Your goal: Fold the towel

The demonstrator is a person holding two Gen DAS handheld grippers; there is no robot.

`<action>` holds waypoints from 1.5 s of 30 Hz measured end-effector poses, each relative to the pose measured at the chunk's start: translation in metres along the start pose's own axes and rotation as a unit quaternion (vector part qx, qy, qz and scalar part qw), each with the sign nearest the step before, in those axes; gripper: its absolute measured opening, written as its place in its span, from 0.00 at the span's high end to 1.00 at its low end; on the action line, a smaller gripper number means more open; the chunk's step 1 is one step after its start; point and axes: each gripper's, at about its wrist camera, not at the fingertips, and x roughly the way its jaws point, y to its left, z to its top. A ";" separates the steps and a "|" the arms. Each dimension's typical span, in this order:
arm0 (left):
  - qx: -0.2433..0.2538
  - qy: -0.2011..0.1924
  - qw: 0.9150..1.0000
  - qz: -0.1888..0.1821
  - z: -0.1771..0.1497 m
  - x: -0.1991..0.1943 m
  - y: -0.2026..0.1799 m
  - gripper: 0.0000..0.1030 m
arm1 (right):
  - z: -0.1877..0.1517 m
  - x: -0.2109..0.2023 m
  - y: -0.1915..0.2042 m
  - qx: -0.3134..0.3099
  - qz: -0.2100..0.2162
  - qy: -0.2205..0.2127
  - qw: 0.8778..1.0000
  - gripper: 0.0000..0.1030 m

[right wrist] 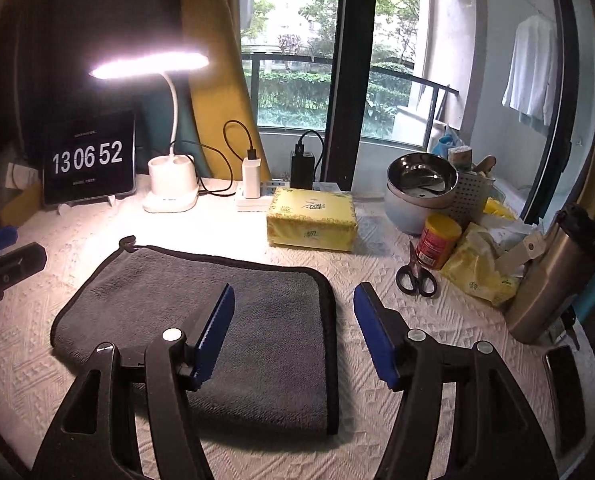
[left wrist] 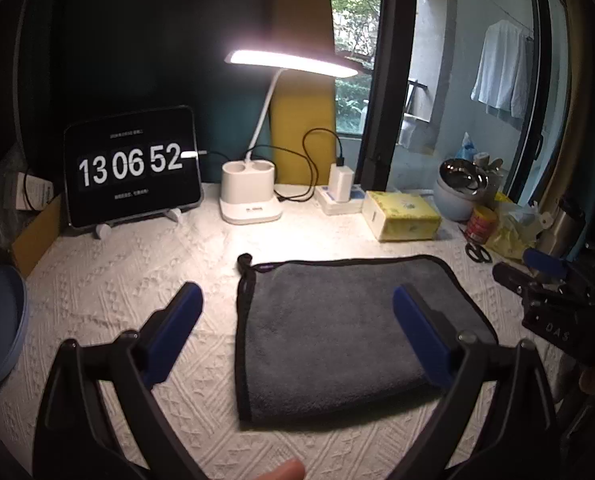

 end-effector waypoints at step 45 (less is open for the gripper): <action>0.045 -0.073 0.996 -0.006 -0.105 -0.137 -0.033 0.06 | -0.104 -0.133 0.031 -0.020 0.020 -0.066 0.997 0.37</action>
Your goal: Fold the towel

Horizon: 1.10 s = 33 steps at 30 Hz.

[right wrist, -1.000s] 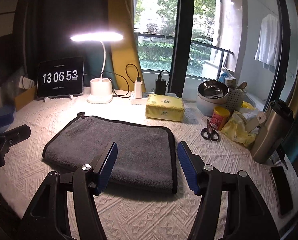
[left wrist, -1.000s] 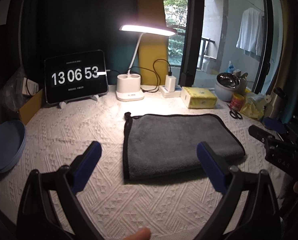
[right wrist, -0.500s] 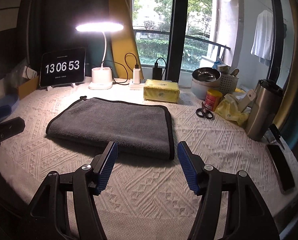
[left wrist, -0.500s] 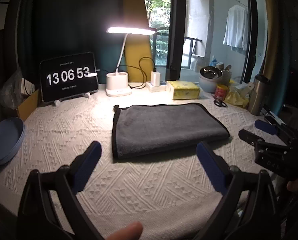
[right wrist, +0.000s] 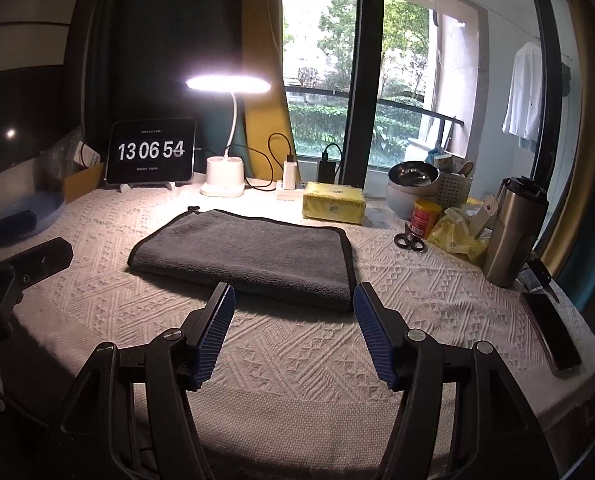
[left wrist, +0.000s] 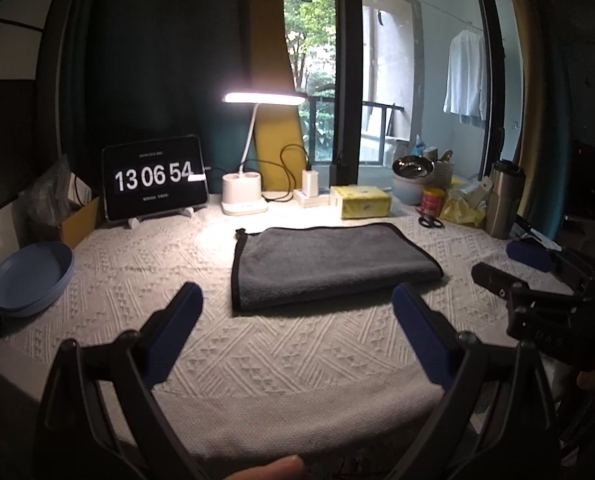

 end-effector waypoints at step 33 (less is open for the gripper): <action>0.014 -0.097 0.995 0.009 0.016 -0.086 -0.001 0.06 | 0.006 -0.098 0.000 0.009 -0.023 -0.084 0.996 0.37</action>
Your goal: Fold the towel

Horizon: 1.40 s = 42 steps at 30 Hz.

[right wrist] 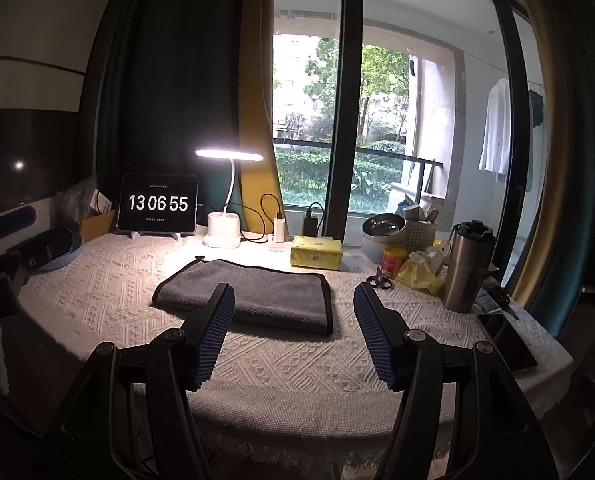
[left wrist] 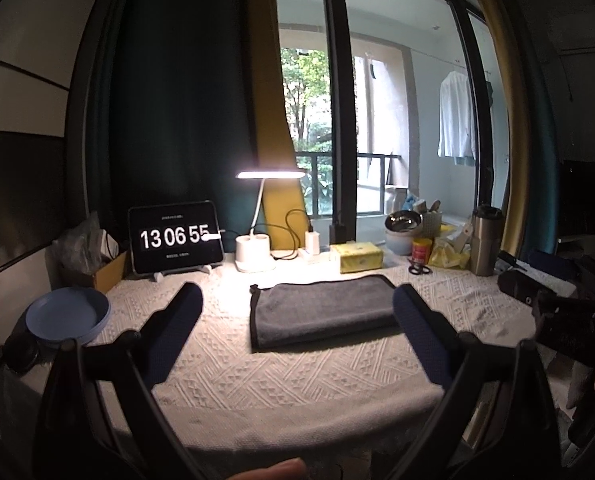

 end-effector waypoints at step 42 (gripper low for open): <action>-0.001 0.007 1.000 -0.004 -0.003 -0.001 -0.009 0.06 | -0.009 0.004 0.000 0.012 0.003 0.005 1.000 0.37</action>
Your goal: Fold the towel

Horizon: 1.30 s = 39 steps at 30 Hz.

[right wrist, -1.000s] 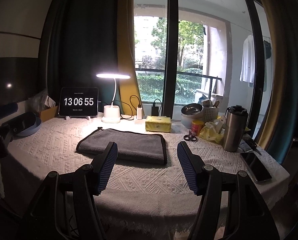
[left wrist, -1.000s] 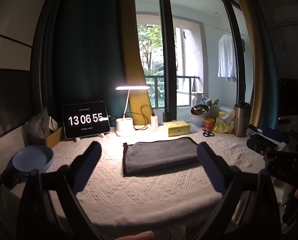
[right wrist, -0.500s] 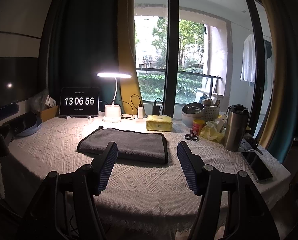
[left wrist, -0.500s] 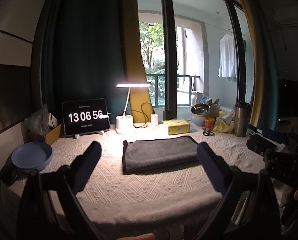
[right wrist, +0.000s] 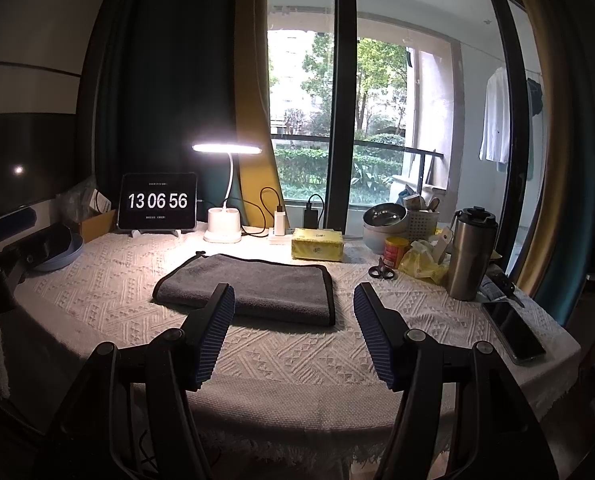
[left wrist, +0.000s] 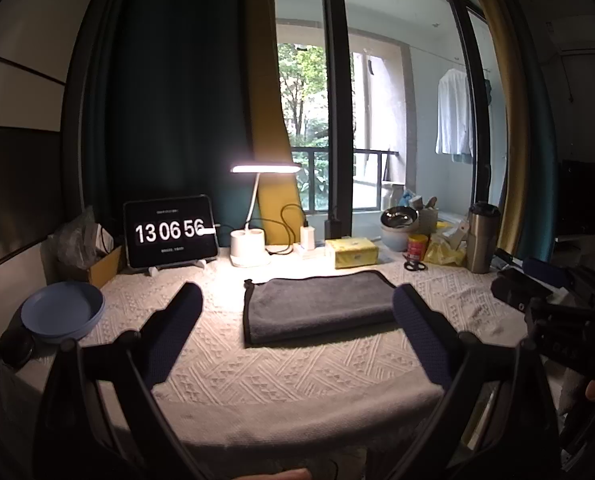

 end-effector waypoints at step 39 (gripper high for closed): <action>-0.007 0.002 1.000 -0.003 -0.004 0.000 -0.001 0.06 | -0.001 0.004 -0.001 0.001 0.002 0.003 1.000 0.37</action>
